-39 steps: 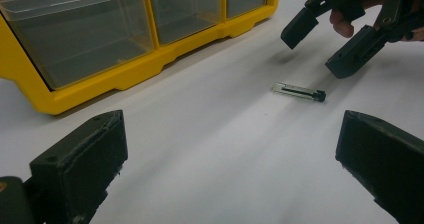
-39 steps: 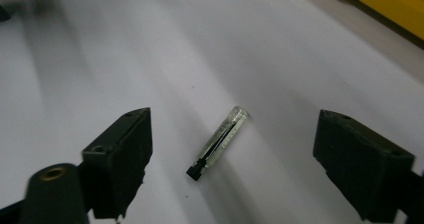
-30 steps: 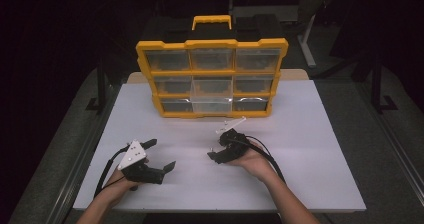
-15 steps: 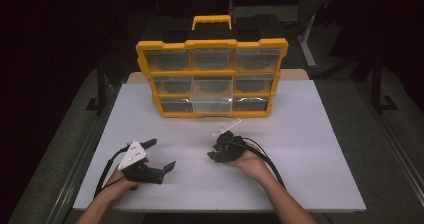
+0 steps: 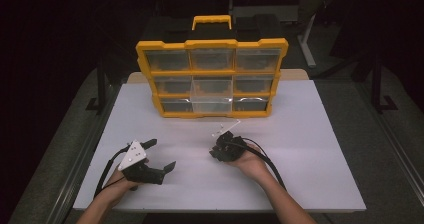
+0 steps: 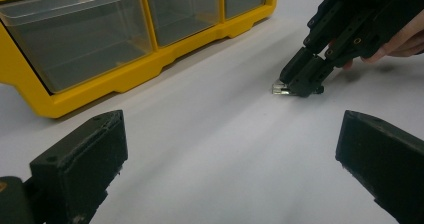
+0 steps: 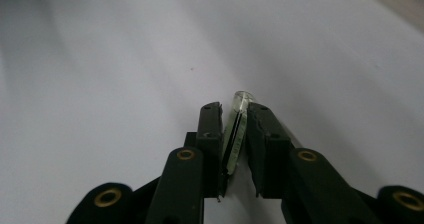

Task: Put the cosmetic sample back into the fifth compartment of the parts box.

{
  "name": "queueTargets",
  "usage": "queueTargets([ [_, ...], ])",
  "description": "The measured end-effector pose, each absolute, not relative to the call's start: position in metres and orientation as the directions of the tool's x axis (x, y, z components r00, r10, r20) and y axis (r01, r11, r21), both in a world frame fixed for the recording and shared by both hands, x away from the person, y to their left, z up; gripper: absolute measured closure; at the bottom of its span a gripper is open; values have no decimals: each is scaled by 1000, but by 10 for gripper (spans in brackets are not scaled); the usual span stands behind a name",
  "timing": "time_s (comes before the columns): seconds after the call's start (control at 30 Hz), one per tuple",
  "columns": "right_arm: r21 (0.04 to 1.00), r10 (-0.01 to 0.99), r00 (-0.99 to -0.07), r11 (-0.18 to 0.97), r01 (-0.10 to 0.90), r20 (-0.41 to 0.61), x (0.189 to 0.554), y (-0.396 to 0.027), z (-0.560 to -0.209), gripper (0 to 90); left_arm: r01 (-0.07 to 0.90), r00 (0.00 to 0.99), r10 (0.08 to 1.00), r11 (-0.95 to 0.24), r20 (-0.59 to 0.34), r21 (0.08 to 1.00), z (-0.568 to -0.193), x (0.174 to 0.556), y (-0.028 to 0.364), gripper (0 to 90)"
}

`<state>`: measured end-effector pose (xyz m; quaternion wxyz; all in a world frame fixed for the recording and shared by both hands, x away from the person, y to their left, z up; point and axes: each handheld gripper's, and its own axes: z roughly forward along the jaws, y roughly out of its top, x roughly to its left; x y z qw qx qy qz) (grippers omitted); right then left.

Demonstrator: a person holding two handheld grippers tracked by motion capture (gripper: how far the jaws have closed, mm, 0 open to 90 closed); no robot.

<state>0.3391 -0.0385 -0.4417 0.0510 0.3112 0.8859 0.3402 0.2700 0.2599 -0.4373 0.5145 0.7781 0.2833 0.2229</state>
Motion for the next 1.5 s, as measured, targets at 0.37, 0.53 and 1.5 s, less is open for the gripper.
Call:
queueTargets([
  [0.37, 635, 583, -805, 581, 509, 111, 339, -40, -442, 793, 210, 743, 667, -314, 58, 926, -437, 269, 259, 4],
  [0.53, 637, 574, -812, 585, 501, 111, 338, -41, -441, 793, 209, 743, 667, -314, 58, 926, -437, 269, 259, 3],
  [1.5, 639, 553, -819, 578, 507, 149, 341, -76, -417, 793, 208, 748, 660, -320, 60, 924, -437, 268, 258, 4],
])
